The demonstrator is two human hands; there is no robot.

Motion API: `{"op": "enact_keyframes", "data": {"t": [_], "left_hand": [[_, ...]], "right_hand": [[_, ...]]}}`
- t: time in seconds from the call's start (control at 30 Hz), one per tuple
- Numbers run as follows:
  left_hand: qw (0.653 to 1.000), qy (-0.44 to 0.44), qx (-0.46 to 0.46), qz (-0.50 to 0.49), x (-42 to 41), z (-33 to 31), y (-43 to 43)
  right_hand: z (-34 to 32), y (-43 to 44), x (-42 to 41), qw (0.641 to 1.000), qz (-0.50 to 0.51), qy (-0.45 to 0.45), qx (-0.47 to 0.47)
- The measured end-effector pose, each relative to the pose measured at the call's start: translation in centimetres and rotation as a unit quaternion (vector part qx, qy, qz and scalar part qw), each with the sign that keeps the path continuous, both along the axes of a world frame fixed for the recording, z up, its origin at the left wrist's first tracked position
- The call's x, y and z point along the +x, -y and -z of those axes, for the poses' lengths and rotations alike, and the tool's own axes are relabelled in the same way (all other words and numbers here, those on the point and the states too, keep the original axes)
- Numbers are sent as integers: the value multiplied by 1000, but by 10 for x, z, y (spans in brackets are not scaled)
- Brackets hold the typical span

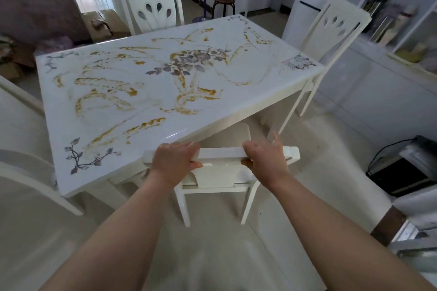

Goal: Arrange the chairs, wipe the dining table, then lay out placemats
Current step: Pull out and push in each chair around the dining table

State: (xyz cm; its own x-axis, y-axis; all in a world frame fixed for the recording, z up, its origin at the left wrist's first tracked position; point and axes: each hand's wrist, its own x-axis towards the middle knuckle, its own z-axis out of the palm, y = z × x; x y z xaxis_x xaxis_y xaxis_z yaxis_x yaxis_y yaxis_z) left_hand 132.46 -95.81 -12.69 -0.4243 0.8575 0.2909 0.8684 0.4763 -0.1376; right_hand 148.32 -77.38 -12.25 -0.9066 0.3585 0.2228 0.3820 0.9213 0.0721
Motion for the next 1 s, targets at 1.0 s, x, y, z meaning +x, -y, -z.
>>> {"op": "enact_keyframes", "data": {"t": [1.0], "left_hand": [[994,11,-27,-110,44,11,-145]], "right_hand": [[16,-164,-14,997,-77,23,-18]]}}
